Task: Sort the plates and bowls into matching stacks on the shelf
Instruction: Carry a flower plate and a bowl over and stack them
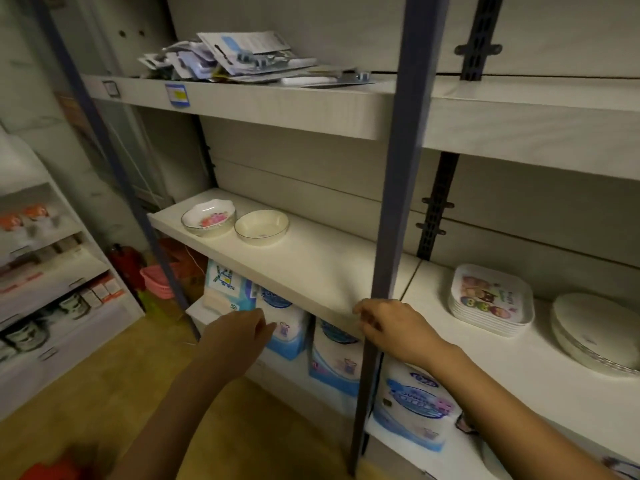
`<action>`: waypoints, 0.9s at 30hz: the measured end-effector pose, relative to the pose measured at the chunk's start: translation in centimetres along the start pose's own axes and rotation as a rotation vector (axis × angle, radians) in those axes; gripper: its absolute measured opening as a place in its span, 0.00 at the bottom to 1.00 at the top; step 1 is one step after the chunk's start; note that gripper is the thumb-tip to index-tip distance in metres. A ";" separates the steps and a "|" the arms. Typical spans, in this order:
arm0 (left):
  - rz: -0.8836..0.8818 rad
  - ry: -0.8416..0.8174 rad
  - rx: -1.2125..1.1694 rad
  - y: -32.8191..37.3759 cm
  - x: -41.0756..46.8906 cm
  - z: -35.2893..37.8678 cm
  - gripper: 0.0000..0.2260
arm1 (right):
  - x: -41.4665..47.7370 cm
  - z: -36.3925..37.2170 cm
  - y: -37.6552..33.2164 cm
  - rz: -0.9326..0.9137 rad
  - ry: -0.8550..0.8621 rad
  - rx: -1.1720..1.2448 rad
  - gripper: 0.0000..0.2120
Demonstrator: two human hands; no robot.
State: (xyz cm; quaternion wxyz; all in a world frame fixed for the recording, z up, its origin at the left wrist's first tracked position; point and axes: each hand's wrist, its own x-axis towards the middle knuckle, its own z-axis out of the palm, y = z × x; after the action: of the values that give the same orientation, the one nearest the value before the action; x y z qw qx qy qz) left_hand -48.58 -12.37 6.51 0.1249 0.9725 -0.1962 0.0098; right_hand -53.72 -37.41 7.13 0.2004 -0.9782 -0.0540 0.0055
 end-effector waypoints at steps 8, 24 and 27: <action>-0.011 0.015 0.023 -9.0 6.5 -1.0 0.10 | 10.8 3.0 -3.6 -0.027 0.018 -0.056 0.16; 0.136 -0.072 -0.035 -22.9 24.8 -3.3 0.13 | 30.7 6.5 -5.5 0.208 0.041 -0.141 0.16; 0.136 -0.066 -0.055 -24.7 27.5 -3.6 0.12 | 32.7 7.2 -6.1 0.278 0.032 -0.146 0.16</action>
State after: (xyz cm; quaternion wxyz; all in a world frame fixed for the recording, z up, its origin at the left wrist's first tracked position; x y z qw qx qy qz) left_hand -13.66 0.11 5.98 0.1440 0.9530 -0.2659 -0.0194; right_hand -22.04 -25.51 3.26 0.1270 -0.9882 0.0848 0.0138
